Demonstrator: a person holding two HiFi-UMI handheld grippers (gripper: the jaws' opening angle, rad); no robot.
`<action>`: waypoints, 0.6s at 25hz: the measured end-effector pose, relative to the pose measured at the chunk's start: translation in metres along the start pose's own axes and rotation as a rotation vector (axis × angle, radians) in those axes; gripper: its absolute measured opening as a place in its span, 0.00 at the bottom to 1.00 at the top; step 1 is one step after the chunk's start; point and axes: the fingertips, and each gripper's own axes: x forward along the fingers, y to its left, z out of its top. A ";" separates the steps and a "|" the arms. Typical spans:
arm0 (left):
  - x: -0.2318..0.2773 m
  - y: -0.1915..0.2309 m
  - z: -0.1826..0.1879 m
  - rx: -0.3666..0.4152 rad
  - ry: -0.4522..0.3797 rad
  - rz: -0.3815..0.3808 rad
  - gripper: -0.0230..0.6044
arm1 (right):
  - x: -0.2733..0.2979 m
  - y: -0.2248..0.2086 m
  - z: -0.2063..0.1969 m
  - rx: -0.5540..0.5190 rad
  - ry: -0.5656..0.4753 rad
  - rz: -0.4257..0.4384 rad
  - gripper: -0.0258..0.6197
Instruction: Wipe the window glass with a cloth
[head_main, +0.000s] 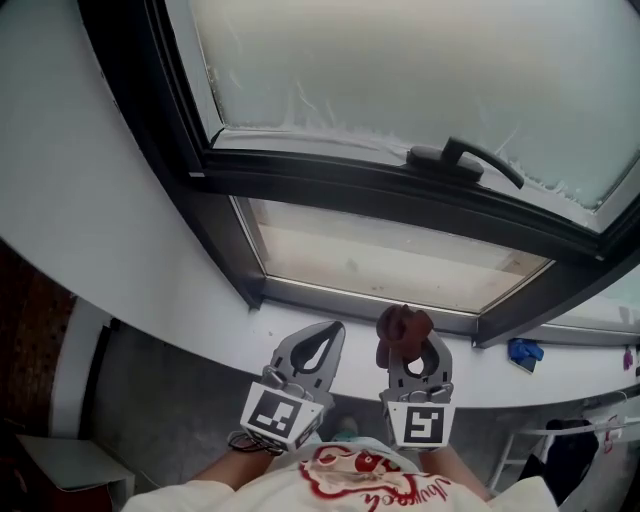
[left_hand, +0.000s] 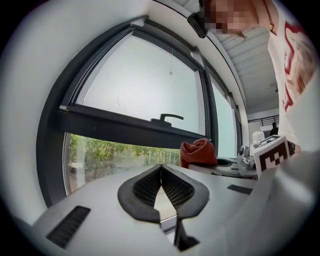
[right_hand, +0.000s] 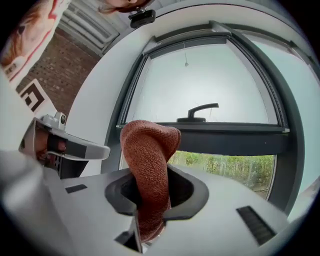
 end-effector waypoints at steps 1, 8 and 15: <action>-0.003 -0.007 -0.003 0.006 0.010 0.008 0.07 | -0.007 -0.004 0.003 0.002 -0.015 0.003 0.19; -0.025 -0.052 -0.026 0.002 0.030 0.057 0.07 | -0.042 0.003 -0.007 -0.083 -0.047 0.129 0.19; -0.057 -0.087 -0.011 0.045 -0.009 0.007 0.07 | -0.085 0.009 0.015 -0.031 -0.094 0.072 0.19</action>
